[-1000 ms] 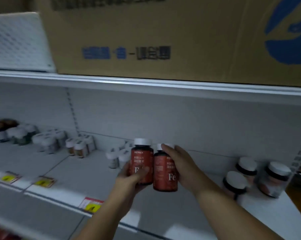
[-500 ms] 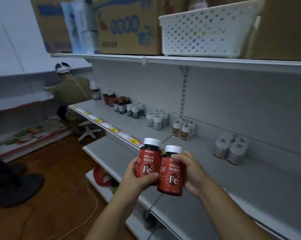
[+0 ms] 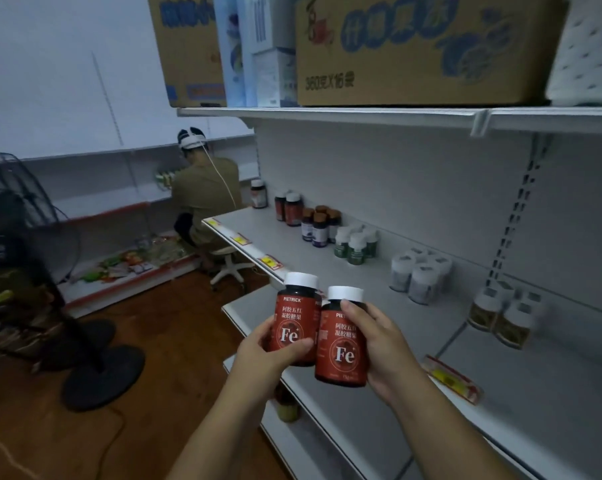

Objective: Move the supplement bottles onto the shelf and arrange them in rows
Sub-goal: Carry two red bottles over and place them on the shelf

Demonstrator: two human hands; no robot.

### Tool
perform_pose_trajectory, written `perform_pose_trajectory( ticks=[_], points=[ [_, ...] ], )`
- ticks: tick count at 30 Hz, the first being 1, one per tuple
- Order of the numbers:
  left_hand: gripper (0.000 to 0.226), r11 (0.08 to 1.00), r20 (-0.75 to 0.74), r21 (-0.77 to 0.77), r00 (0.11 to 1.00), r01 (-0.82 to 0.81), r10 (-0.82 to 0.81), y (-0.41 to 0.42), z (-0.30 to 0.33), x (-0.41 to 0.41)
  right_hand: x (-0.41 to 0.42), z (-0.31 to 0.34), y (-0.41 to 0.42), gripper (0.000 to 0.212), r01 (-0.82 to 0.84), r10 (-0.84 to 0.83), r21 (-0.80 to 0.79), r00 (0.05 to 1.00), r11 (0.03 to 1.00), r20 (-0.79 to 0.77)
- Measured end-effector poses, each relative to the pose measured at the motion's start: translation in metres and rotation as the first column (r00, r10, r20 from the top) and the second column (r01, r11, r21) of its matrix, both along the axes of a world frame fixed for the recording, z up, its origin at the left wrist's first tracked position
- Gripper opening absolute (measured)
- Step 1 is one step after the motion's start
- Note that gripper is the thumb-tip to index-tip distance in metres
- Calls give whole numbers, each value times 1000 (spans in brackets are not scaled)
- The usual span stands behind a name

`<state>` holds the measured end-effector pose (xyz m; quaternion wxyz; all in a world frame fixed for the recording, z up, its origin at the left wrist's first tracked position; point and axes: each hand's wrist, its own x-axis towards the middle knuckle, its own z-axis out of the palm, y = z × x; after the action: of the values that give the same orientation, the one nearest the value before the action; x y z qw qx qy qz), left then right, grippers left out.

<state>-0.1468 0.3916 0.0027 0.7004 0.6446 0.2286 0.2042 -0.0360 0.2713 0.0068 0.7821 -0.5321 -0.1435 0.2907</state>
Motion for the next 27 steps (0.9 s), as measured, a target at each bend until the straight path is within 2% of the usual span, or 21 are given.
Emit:
perform_pose_trajectory(
  ticks=[3, 6, 8, 11, 13, 15, 17, 23, 27],
  points=[
    [57, 999, -29, 16, 999, -35, 36, 55, 7, 32, 39, 6, 57, 44, -20, 20, 15, 1000, 1000, 8],
    [48, 998, -56, 48, 998, -35, 38, 102, 18, 56, 75, 16, 108, 31, -31, 31, 6, 999, 1000, 17],
    [47, 996, -55, 70, 997, -52, 56, 133, 23, 69, 93, 23, 142, 38, -25, 24, 10, 999, 1000, 22],
    [64, 995, -63, 81, 996, -59, 64, 176, 24, 94, 116, 26, 185, 52, -34, 35, -16, 998, 999, 46],
    [59, 996, -61, 78, 997, -43, 48, 203, 21, 115, 131, 24, 209, 41, -23, 26, -39, 997, 999, 78],
    [50, 997, -64, 77, 998, -4, 9, 236, 13, 142, 151, 17, 235, 25, 42, -34, -68, 993, 997, 114],
    [52, 995, -79, 85, 996, 44, -37, 272, 3, 171, 173, 11, 263, 18, 110, -90, -113, 982, 988, 166],
    [53, 975, -154, 130, 975, 180, -160, 405, -20, 277, 243, -24, 366, 34, 328, -246, -238, 916, 914, 316],
    [61, 925, -225, 259, 949, 278, -222, 475, -38, 344, 289, -41, 428, 35, 477, -333, -328, 849, 815, 410]
  ],
)
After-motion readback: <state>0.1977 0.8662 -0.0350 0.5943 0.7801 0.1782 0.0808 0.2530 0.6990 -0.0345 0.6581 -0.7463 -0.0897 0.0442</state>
